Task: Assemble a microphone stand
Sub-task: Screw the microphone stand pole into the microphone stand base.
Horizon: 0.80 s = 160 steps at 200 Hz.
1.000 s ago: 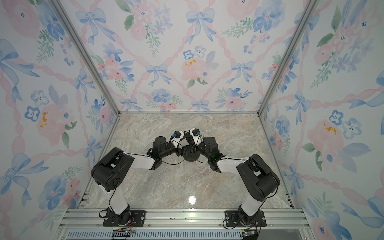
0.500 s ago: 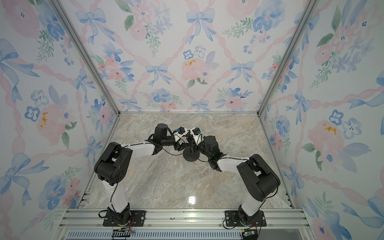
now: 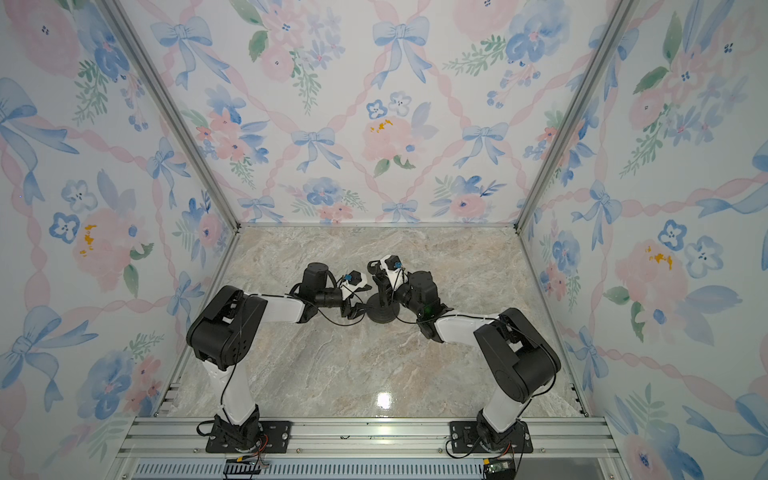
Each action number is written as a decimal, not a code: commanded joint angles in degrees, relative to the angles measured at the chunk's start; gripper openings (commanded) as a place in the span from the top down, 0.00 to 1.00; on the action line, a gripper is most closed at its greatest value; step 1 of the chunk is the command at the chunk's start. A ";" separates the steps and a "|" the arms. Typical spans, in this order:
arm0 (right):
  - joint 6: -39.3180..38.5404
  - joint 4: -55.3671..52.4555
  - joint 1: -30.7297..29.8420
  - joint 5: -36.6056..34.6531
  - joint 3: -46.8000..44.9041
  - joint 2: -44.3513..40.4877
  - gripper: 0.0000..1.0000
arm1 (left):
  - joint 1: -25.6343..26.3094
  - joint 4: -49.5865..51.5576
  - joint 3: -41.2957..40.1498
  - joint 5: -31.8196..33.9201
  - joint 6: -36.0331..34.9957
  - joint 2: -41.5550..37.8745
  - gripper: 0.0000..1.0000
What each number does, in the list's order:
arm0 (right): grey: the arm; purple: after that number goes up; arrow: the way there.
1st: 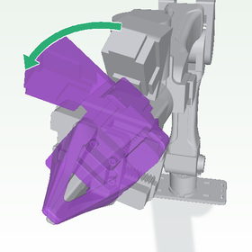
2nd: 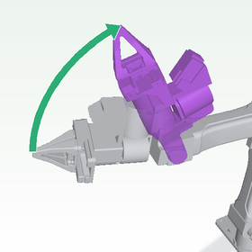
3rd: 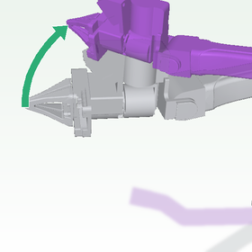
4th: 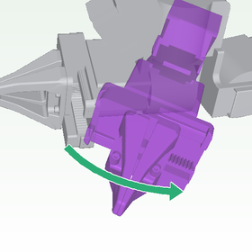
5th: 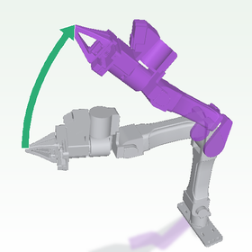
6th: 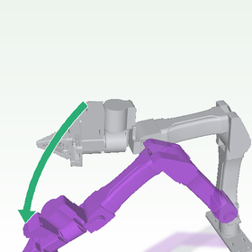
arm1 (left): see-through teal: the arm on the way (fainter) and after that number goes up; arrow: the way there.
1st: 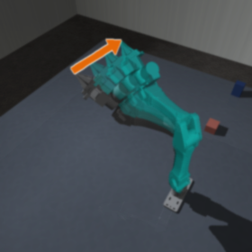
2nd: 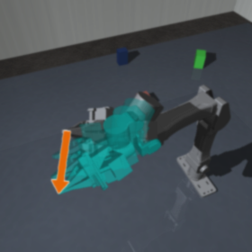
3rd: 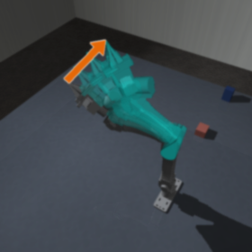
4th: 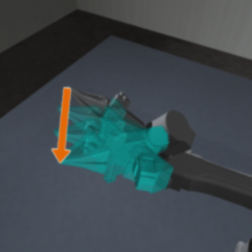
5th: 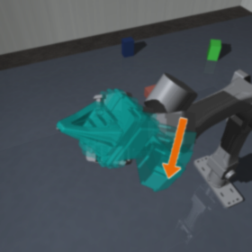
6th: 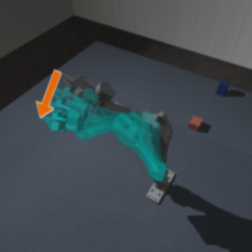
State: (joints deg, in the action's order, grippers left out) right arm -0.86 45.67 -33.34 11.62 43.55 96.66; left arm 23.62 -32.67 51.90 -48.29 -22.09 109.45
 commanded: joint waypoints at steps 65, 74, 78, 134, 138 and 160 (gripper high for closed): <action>2.27 -13.97 0.56 1.30 -3.39 2.74 0.90 | 2.11 -10.75 1.27 3.12 3.93 1.96 0.29; 2.27 -13.95 0.56 1.31 -3.38 2.79 0.90 | 2.10 -10.84 1.14 2.78 3.85 1.96 0.29; 2.32 -13.95 0.57 1.30 -3.46 2.83 0.90 | 2.22 -10.84 1.04 2.77 3.67 1.90 0.30; 2.78 -13.78 0.91 1.23 -3.45 2.83 0.90 | 4.11 -11.02 -0.91 5.22 11.60 0.22 0.27; 2.76 -13.84 0.91 1.24 -3.54 2.83 0.90 | 4.27 -11.03 -1.00 6.39 12.18 0.08 0.27; 2.72 -13.73 1.00 1.32 -3.69 2.74 0.90 | 4.78 -11.02 -0.43 12.04 16.32 0.54 0.28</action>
State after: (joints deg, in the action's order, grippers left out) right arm -0.38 45.67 -32.73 11.60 43.51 96.64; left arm 27.64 -42.48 51.92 -41.56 -11.66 110.08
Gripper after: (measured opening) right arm 0.249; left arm 0.718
